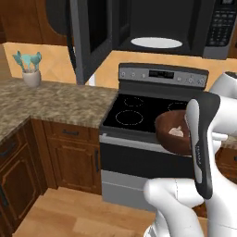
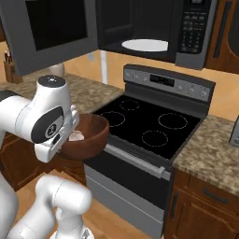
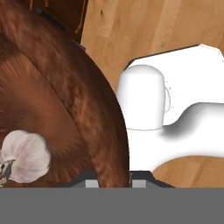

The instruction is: Pick the garlic from the sink and place it in the bowl. Then pick the bowl and place it in the microwave. Then close the microwave door and press the start button.

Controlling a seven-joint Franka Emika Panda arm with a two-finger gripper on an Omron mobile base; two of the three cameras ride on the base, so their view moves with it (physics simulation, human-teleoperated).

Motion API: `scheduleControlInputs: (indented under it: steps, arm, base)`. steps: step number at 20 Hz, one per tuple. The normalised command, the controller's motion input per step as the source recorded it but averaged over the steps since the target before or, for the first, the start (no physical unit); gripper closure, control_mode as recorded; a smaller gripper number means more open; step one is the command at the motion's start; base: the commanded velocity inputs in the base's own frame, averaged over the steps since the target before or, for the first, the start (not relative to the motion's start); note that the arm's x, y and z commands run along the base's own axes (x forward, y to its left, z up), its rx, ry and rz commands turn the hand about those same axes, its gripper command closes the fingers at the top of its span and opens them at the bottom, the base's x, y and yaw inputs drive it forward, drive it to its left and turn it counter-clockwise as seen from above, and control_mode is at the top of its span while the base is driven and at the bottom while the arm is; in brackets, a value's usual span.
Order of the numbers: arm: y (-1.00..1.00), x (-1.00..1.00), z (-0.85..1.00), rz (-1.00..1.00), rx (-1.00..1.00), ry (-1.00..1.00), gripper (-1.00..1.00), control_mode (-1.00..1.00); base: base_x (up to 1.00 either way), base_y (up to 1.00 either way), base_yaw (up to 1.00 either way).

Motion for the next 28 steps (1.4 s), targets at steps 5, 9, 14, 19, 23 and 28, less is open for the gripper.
scheduleControlInputs:
  steps: [5,9,14,19,23,28]
  arm:
    - [0.00,0.00,0.00,0.00,0.00,0.00,1.00,1.00]
    - [0.00,0.00,0.00,0.00,0.00,0.00,1.00,1.00]
    - [0.00,0.00,0.00,0.00,0.00,0.00,1.00,1.00]
    - [0.00,0.00,0.00,0.00,0.00,0.00,1.00,1.00]
    - [0.00,0.00,0.00,0.00,0.00,0.00,1.00,1.00]
    - [0.00,0.00,0.00,0.00,0.00,0.00,1.00,1.00]
  base:
    - [0.27,-0.37,0.11]
    - [0.48,-0.38,0.12]
    - [0.30,-0.69,0.18]
    - [0.55,-0.07,0.18]
    - [0.23,-0.04,0.12]
    - [0.30,0.00,0.09]
